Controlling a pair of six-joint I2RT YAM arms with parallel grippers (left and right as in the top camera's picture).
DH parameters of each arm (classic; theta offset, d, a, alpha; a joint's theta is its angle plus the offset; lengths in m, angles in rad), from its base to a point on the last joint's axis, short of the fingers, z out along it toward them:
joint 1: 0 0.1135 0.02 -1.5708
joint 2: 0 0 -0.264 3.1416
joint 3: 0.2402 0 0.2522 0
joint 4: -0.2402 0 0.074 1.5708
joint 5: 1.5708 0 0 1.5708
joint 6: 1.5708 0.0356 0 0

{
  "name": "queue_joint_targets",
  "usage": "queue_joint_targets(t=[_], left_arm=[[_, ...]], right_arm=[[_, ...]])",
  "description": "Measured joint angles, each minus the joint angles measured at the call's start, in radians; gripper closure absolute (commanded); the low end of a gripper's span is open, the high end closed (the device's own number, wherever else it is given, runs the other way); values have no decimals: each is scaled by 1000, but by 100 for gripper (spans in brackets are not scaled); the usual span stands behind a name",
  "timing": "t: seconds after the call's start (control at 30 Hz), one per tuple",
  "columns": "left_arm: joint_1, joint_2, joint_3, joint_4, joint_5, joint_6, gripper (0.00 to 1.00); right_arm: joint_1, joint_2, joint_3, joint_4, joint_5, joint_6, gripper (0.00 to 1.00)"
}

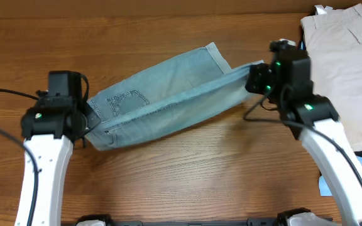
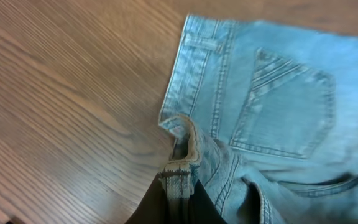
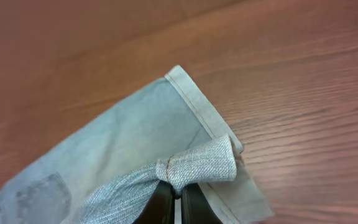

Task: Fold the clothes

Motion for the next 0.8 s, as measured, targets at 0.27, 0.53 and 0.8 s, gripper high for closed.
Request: queue_joint_targets(t=[0.27,0.53,0.8], left_arm=[[0,163,-70,154,-5,-47,96],[0,310,-75,277,-24,-71,96],[28,323,-74,220,-26,-85,97]], right_arm=[[0,255,0,198,-36,-8,96],[32,353,0,343,-39,-10,96],[62,355,0,394,-8,-12,96]])
